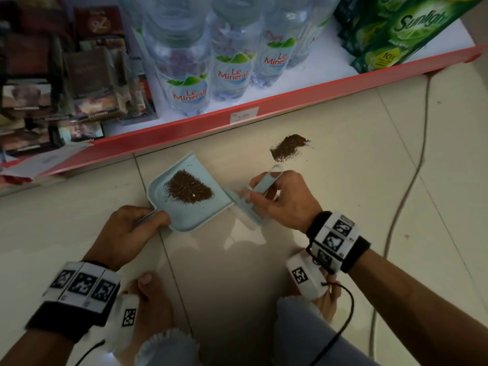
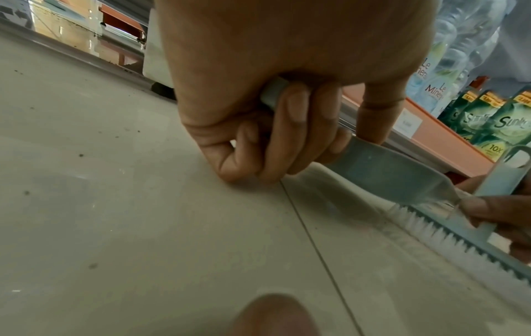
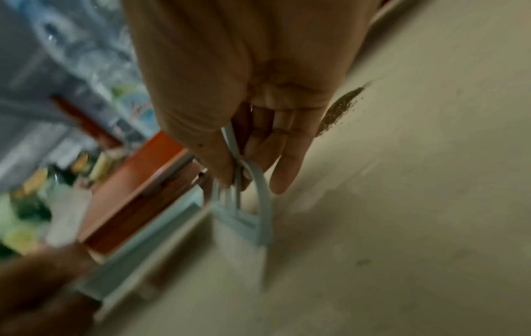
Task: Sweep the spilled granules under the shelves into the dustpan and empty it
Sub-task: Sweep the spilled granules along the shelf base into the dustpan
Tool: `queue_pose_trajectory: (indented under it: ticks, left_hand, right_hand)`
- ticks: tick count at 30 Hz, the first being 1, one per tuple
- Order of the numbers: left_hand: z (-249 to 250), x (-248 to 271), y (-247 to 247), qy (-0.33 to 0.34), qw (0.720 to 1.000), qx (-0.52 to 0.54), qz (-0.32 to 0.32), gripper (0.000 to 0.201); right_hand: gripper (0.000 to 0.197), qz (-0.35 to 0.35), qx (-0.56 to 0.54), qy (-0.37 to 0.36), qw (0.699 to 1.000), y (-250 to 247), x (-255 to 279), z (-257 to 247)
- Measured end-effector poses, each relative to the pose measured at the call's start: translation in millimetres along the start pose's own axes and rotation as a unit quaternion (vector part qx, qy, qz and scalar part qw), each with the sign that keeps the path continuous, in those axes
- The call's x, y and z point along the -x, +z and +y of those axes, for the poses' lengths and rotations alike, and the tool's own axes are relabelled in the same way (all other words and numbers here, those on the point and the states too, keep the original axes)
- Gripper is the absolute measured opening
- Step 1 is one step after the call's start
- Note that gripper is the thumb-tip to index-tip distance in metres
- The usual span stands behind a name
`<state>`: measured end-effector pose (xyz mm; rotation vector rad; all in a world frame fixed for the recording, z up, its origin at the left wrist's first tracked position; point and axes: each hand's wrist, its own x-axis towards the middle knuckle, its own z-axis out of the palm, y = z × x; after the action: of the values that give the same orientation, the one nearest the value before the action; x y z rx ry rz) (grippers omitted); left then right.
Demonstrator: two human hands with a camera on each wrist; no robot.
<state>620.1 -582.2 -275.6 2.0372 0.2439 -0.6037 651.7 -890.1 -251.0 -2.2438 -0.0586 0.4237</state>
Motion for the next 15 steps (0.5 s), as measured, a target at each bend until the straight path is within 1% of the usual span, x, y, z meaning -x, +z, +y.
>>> queue_pose_trajectory:
  ticks: [2,3,5,7,8,11,13,15]
  left_hand:
    - [0.6,-0.5,2.4,0.004,1.0,0.0,0.002,0.041]
    - [1.3,-0.5,4.1,0.006,1.0,-0.002,0.001,0.04]
    - [3.6,-0.8,8.7,0.007,1.0,-0.003,-0.007,0.036]
    - [8.5,-2.5,13.9,0.006,1.0,0.006,-0.018,0.037]
    - [11.4,-4.0,16.8,0.006,1.0,0.009,-0.022,0.039]
    - [24.5,-9.0,25.6,0.012,0.999,-0.001,-0.036,0.039]
    - [32.5,-11.6,29.6,0.019,0.999,0.001,-0.047,0.039]
    - [38.6,-14.9,32.8,0.02,0.998,0.004,-0.052,0.042]
  right_hand:
    - [0.013,-0.01,0.058,-0.009,0.998,-6.4,-5.6,7.8]
    - [0.017,0.003,0.082,-0.003,0.997,-15.8,-11.4,13.1]
    - [0.021,0.061,0.14,0.01,0.988,-42.1,-25.2,24.4]
    - [0.023,0.124,0.17,0.034,0.977,-71.1,-38.0,34.6]
    - [0.023,0.142,0.17,0.042,0.974,-83.1,-42.3,37.8]
    - [0.017,0.168,0.143,0.019,0.975,-99.6,-48.1,39.2]
    - [0.017,0.186,0.08,0.022,0.979,-92.4,-52.1,29.4]
    - [0.023,0.202,0.015,0.047,0.978,-76.6,-61.8,19.8]
